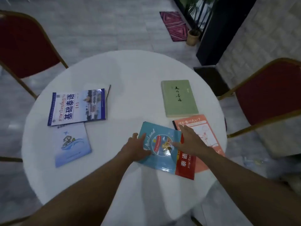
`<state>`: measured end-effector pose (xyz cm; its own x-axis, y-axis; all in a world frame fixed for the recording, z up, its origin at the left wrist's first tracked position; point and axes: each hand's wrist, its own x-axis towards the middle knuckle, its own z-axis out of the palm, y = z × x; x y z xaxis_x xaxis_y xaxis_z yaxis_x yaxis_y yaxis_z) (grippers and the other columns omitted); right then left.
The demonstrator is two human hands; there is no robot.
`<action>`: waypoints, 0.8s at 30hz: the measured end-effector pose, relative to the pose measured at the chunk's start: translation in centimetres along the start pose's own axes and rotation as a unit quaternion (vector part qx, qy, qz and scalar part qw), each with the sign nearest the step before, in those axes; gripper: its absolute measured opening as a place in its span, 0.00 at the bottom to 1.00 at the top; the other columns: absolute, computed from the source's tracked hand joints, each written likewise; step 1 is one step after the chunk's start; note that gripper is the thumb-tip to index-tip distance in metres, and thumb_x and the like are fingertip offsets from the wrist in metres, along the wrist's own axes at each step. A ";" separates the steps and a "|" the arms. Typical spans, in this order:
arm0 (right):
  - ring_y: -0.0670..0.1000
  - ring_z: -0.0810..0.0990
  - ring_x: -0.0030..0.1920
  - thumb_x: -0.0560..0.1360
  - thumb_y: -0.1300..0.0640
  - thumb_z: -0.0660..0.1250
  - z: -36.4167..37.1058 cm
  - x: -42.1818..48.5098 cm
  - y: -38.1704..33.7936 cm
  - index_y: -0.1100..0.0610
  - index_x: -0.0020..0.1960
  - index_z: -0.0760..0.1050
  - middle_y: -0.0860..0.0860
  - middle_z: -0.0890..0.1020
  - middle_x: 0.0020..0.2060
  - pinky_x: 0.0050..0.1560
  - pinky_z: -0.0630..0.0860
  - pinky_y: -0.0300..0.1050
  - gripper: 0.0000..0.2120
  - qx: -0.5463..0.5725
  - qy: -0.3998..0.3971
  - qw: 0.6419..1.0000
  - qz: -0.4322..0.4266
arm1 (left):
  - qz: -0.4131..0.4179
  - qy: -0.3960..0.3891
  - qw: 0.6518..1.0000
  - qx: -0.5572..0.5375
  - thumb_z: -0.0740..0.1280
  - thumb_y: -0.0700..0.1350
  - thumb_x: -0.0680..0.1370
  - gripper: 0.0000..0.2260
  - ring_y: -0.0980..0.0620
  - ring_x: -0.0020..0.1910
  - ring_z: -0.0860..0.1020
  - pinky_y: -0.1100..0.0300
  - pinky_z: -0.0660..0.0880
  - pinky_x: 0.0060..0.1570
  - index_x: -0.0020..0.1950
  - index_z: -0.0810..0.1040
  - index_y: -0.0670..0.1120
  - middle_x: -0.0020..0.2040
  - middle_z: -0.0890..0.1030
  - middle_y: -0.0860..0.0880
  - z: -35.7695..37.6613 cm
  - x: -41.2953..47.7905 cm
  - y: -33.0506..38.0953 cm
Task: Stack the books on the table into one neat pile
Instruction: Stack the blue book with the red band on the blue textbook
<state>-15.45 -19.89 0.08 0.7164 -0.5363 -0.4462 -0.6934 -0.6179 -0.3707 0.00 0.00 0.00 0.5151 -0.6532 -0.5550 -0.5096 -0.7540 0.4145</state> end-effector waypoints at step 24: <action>0.52 0.76 0.58 0.64 0.39 0.76 6.3 -1.1 -4.2 0.49 0.67 0.62 0.53 0.70 0.60 0.54 0.80 0.50 0.39 0.003 -0.078 0.996 0.033 | -0.138 0.062 0.985 0.090 0.66 0.64 0.73 0.41 0.40 0.69 0.68 0.48 0.71 0.64 0.79 0.50 0.54 0.74 0.58 0.40 2.5 -2.1 -3.7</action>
<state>-13.83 -13.12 -2.98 0.6496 -0.4793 -0.5902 -0.7390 -0.5804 -0.3421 -0.93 4.38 -2.19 0.7248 -0.4378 -0.5320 -0.4468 -0.8865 0.1209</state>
